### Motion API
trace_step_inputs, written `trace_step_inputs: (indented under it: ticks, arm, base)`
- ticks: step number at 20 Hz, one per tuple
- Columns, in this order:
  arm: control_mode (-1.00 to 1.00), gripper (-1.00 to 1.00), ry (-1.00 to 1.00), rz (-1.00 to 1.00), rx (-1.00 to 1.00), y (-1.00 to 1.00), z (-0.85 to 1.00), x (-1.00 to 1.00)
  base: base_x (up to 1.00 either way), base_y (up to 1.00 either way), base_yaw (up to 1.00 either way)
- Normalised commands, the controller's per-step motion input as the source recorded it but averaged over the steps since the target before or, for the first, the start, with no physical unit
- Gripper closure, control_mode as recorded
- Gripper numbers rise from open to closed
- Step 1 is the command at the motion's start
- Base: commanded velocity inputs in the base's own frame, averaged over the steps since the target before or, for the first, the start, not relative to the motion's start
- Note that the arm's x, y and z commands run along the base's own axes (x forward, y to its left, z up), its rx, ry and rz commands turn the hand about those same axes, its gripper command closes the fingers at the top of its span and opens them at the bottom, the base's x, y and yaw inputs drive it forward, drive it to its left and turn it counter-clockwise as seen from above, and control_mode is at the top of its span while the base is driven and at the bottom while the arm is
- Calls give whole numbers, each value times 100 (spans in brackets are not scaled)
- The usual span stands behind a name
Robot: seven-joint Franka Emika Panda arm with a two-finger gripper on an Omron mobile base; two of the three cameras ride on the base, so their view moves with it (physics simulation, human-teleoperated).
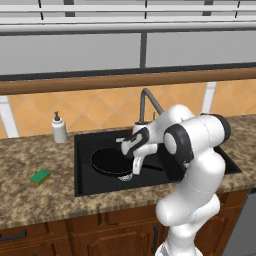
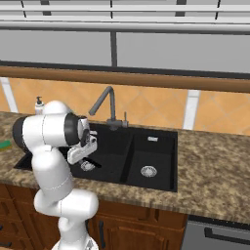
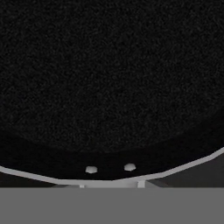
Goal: Pick the pan and sponge and place them into the sink. Then turn on the water.
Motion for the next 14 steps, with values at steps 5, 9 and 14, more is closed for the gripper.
trace_step_inputs:
  ticks: [5,9,14]
  arm:
    - [-100,100,-8,0,0,2,-64,24]
    - [-100,100,-12,0,0,1,-68,16]
    - [-100,100,-8,0,0,0,-60,20]
  base:
    - [0,0,0]
    - [0,0,0]
    - [0,0,0]
